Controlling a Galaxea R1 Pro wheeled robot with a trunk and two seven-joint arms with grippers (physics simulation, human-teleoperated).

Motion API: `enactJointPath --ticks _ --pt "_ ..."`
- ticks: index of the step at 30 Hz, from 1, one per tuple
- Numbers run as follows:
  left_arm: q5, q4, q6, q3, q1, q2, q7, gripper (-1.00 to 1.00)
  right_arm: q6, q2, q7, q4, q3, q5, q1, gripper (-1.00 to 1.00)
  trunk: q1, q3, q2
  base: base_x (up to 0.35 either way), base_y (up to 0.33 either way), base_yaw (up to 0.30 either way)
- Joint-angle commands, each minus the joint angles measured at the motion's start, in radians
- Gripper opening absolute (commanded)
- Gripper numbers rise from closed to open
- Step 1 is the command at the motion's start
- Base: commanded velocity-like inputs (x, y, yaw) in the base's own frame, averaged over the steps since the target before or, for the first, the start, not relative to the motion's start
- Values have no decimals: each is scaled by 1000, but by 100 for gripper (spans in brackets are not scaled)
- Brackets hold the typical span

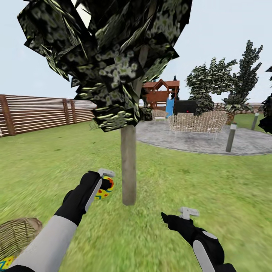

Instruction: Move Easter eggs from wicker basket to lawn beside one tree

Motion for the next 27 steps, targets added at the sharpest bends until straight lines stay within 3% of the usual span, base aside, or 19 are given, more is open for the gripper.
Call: enactJointPath --ticks 1,8,13,27 --pt "4 0 4 -2 -1 0 6 -100 2 -1 -10 -1 2 -10 -1 100 0 0 -1 91 -316 -133" --pt "4 90 4 -6 -1 0 6 -100 2 -2 -10 -1 2 -9 -1 100 0 9 -1 157 -300 -180" --pt "5 194 -46 -14 -4 -14 5 -100 3 -2 -10 -1 1 -9 -1 100 0 16 -1 176 -294 -192" --pt "6 262 -134 -18 -4 -49 3 -100 3 -2 -9 2 -25 -10 -1 100 0 35 -1 179 -293 -198"
